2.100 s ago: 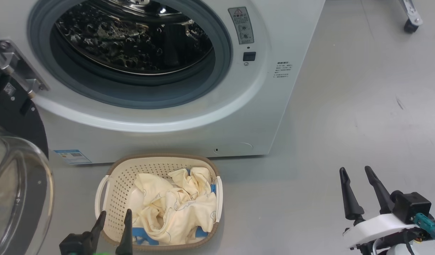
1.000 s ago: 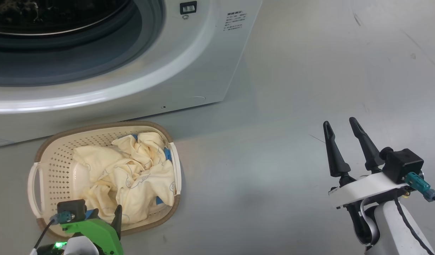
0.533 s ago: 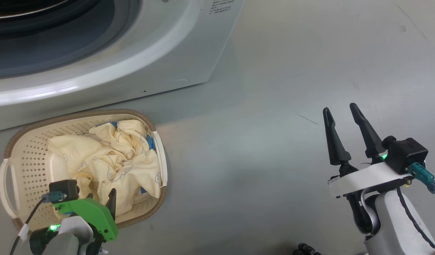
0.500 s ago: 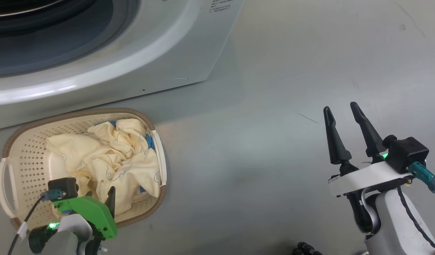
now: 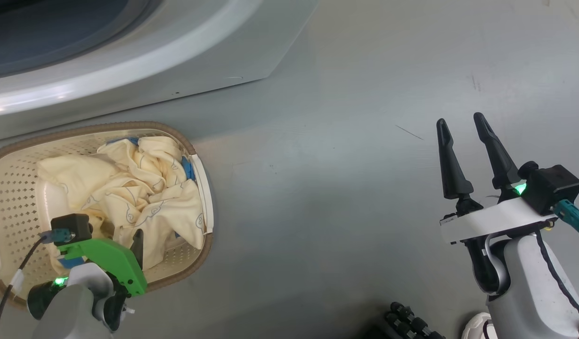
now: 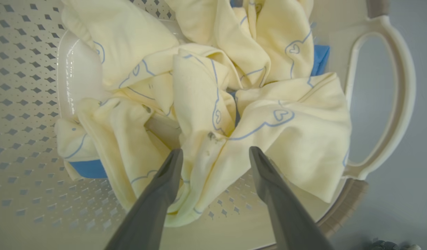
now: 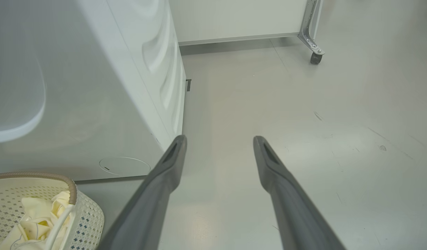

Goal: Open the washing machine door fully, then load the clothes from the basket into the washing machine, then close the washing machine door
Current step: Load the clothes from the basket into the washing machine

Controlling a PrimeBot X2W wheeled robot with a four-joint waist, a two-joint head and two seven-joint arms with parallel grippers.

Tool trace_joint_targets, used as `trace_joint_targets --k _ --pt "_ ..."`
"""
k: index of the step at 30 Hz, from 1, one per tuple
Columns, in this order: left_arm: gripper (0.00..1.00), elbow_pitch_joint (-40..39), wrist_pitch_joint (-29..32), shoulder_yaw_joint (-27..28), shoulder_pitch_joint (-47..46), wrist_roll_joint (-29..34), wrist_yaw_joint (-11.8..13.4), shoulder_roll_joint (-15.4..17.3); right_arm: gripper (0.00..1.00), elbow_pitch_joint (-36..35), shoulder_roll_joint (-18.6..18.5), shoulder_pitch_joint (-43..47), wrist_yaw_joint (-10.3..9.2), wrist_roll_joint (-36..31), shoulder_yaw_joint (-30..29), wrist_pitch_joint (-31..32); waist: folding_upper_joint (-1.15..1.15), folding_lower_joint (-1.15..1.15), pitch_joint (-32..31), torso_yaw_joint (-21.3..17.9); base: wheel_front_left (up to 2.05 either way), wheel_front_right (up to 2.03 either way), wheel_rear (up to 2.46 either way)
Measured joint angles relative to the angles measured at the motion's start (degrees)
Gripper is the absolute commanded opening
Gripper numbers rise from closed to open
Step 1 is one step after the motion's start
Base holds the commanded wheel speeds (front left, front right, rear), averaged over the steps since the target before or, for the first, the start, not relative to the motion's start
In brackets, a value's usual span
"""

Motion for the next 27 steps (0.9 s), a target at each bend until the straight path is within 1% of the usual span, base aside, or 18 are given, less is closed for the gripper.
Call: trace_joint_targets --k 9,24,25,26,27 --pt "1.0 2.36 0.54 -1.65 -2.25 -1.75 0.0 -0.3 1.0 -0.44 0.14 -0.8 0.0 0.0 -0.76 -0.01 0.0 0.0 2.18 0.15 0.0 0.0 0.0" --pt "1.0 5.16 0.32 -4.32 -7.77 -1.86 0.0 -0.43 1.0 -2.38 -0.04 -2.3 0.0 0.0 -2.19 -0.01 0.0 0.0 7.3 0.39 0.0 0.0 0.0" --pt "0.94 5.3 -0.01 -4.64 -8.01 -1.86 0.0 -0.44 1.0 -2.47 -0.04 -2.49 0.0 0.01 -2.36 -0.01 0.0 0.0 7.62 0.44 0.0 0.0 0.0" --pt "0.74 5.43 -0.16 -4.8 -8.27 -1.86 0.0 -0.45 1.0 -2.48 -0.04 -2.72 0.0 0.01 -2.5 -0.01 0.0 0.0 7.92 0.5 0.0 0.0 0.0" --pt "0.51 5.52 -0.74 -4.86 -8.51 -1.86 0.0 -0.45 1.0 -2.5 -0.04 -2.96 0.0 0.0 -2.53 -0.01 0.0 0.0 8.19 0.56 0.0 0.0 0.0"
